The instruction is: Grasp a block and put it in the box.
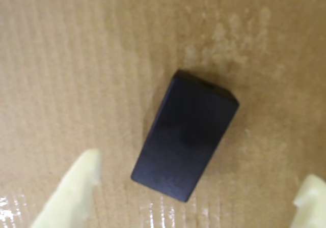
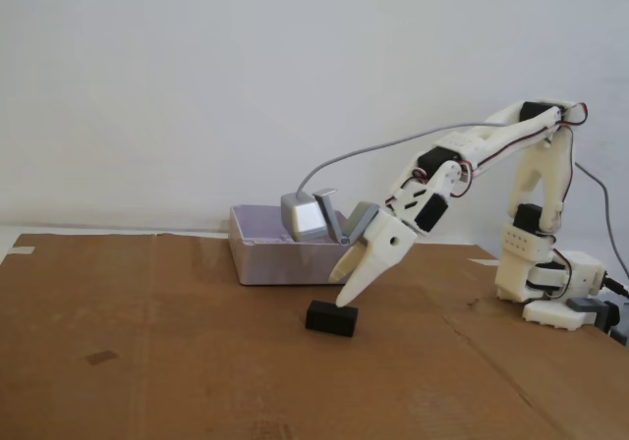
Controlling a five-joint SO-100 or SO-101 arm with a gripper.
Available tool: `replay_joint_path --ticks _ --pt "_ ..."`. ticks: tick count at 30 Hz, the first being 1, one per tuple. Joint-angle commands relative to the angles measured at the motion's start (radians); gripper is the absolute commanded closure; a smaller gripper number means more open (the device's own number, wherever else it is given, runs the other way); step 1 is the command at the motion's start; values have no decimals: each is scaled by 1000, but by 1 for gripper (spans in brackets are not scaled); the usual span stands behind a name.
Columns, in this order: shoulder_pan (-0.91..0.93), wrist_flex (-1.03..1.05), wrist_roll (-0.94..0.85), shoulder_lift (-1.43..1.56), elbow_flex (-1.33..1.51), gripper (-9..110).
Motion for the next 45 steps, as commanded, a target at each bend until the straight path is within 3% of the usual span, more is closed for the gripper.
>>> replay_joint_path --ticks 1,45 --pt "-2 -41 -2 31 -55 54" --pt "11 -120 -6 -143 -49 54"
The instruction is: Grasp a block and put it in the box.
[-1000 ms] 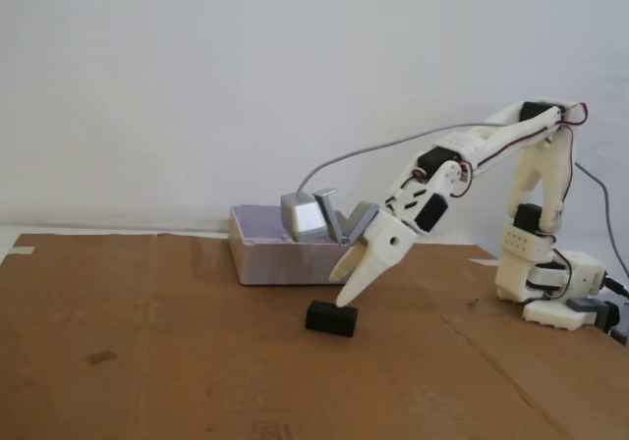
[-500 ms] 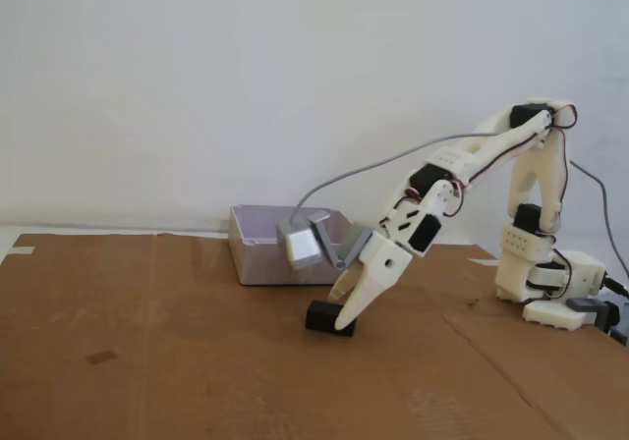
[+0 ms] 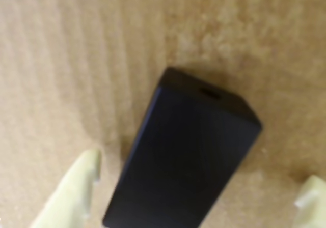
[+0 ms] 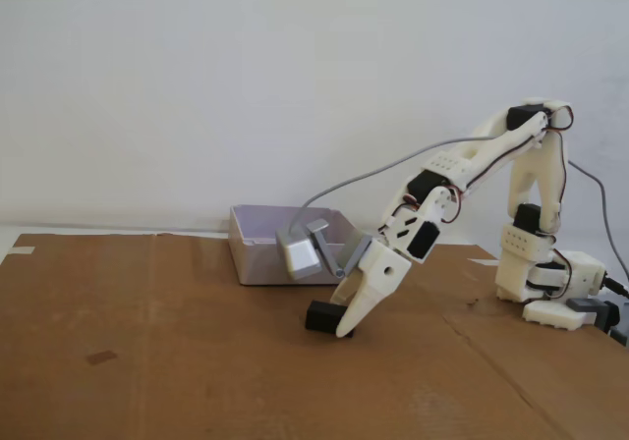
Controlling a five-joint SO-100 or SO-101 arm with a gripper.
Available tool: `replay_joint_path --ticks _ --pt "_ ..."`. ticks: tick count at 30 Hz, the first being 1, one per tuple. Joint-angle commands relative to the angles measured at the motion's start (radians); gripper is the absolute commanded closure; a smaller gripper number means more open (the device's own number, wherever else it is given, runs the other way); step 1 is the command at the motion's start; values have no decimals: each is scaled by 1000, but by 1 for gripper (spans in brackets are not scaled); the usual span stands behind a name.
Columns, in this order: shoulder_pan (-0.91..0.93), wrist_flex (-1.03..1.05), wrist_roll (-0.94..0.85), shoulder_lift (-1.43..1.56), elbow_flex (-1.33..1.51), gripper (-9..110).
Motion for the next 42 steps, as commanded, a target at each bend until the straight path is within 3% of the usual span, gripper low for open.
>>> replay_joint_path --ticks 1,12,19,42 --pt "12 -43 -6 21 -49 54" --pt "14 -98 -6 2 -49 55" --pt "14 -92 -6 2 -46 67" --pt "14 -86 -6 2 -35 90"
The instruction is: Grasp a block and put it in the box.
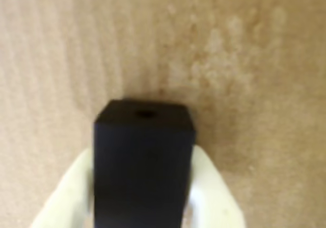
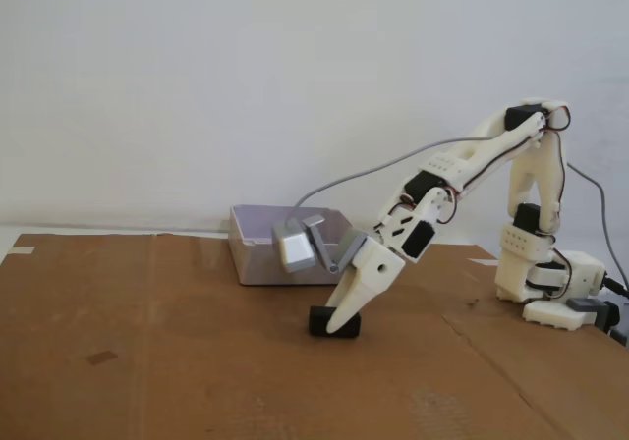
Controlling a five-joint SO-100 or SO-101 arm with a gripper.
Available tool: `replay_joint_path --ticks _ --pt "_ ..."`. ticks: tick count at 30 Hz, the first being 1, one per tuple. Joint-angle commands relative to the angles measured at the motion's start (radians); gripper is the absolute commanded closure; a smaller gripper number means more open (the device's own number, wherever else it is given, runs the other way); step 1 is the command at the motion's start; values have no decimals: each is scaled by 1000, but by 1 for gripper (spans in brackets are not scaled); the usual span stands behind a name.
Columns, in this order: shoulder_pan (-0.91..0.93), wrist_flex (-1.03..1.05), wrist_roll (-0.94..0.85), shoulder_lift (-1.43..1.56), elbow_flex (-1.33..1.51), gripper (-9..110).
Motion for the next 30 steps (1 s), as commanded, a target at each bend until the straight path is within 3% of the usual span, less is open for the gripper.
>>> replay_joint_path --ticks 1,11,30 --pt "-3 -25 2 23 -32 91" --pt "-3 -25 2 21 -31 97" --pt "2 -29 2 156 -97 97"
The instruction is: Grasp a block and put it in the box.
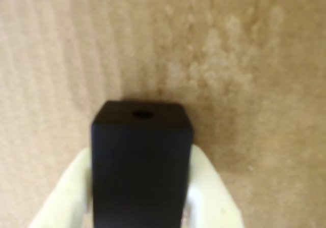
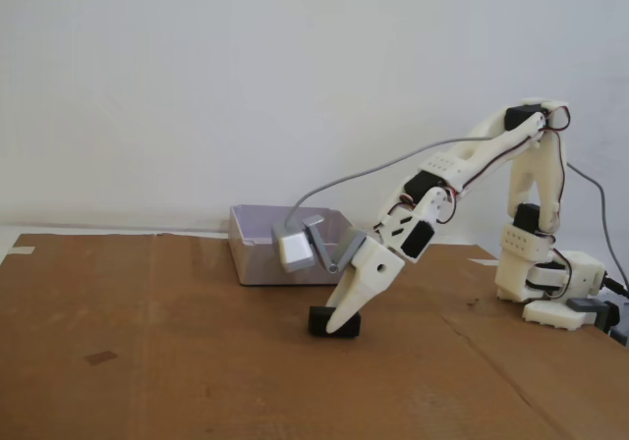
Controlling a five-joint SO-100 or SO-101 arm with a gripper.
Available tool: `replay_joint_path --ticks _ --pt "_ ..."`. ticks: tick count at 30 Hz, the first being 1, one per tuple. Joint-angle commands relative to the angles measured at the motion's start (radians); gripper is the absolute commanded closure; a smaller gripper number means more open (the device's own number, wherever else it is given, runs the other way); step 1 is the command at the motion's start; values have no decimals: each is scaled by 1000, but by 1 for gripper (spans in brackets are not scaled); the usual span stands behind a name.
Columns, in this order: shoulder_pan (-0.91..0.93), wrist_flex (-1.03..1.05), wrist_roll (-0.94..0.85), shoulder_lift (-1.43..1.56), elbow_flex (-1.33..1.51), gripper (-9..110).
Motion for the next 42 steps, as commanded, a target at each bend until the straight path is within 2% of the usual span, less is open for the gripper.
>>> replay_joint_path --ticks 1,17,42 --pt "6 -28 -3 163 -91 97" --pt "43 -35 -3 380 -78 97" --pt "252 -34 -5 597 -75 97"
